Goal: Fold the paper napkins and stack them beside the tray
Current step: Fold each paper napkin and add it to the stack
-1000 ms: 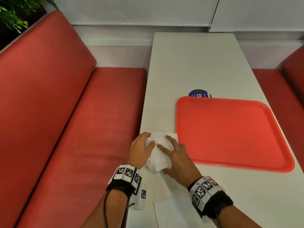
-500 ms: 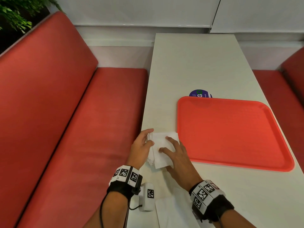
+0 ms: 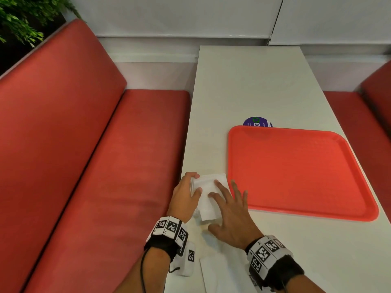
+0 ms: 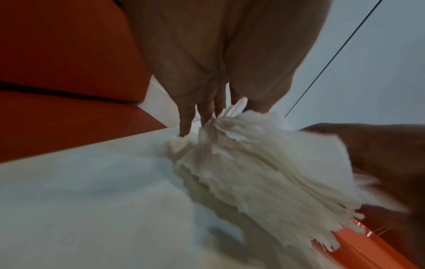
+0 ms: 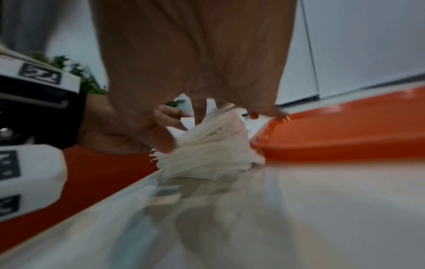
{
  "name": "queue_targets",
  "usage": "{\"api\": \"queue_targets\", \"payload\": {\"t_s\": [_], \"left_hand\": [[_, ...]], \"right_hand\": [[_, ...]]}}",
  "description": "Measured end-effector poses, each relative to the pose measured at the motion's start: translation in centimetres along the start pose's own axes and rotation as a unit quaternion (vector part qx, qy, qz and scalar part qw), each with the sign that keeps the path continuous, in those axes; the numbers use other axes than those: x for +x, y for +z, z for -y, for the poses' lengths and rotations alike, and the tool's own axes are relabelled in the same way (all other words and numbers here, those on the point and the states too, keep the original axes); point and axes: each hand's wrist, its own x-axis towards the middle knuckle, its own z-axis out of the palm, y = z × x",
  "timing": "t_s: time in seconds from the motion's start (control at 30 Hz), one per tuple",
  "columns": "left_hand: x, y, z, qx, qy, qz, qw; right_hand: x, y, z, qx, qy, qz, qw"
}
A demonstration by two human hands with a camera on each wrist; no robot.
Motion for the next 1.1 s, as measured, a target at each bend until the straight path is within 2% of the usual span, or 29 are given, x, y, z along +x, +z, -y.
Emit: {"api": "queue_targets", "payload": {"t_s": [0.07, 0.1, 0.17, 0.23, 0.33, 0.5, 0.67, 0.77, 0.83, 0.87, 0.9, 0.97, 1.03, 1.1], "left_hand": [[0.1, 0.0, 0.2, 0.009, -0.001, 0.002, 1.0], [0.1, 0.1, 0.3, 0.015, -0.001, 0.0, 1.0], [0.1, 0.1, 0.1, 0.024, -0.001, 0.001, 1.0], [-0.2, -0.1, -0.3, 0.027, 0.001, -0.004, 1.0], [-1.4, -1.1, -1.4, 0.02, 0.003, -0.055, 0.998], [-7.7, -2.9, -3.1, -0.024, 0.02, -0.1, 0.995], [-15.3, -2.6, -2.9, -0.063, -0.011, -0.125, 0.99], [-18.3, -0.9, -2.5, -0.046, 0.018, -0.143, 0.989], [-19.6, 0.8, -2.4, -0.02, 0.031, -0.111, 0.993], [-20.1, 1.9, -2.3, 0.003, 0.031, -0.076, 0.997], [-20.4, 3.1, -2.3, 0.041, 0.026, -0.036, 0.998], [-20.5, 5.3, -2.4, 0.129, 0.026, 0.035, 0.991], [-20.0, 6.8, -2.5, 0.197, 0.015, 0.058, 0.979], [-19.1, 7.4, -2.5, 0.257, -0.006, 0.058, 0.965]], "right_hand": [[-0.2, -0.6, 0.8, -0.104, -0.02, -0.039, 0.994], [-0.1, -0.7, 1.1, -0.12, -0.027, -0.057, 0.991], [0.4, -0.9, 1.2, -0.102, -0.023, -0.067, 0.992], [1.1, -1.1, 1.0, -0.128, -0.029, -0.072, 0.989], [1.6, -1.1, 0.6, -0.164, -0.008, -0.062, 0.984], [0.7, -1.7, 1.5, -0.142, 0.02, -0.1, 0.985], [-0.9, -3.2, 2.4, -0.073, -0.009, -0.165, 0.984], [-3.2, -4.9, 1.8, 0.044, 0.018, -0.21, 0.977], [-6.3, -5.9, 0.2, 0.127, 0.046, -0.256, 0.957], [-8.4, -5.8, -1.0, 0.135, 0.068, -0.256, 0.955], [-10.7, -5.4, -2.5, 0.114, 0.09, -0.236, 0.961], [-15.4, -3.4, -5.7, 0.029, 0.124, -0.144, 0.981], [-19.4, -1.4, -8.6, -0.027, 0.15, -0.029, 0.988], [-22.1, 0.0, -10.4, -0.048, 0.17, 0.039, 0.984]]}}
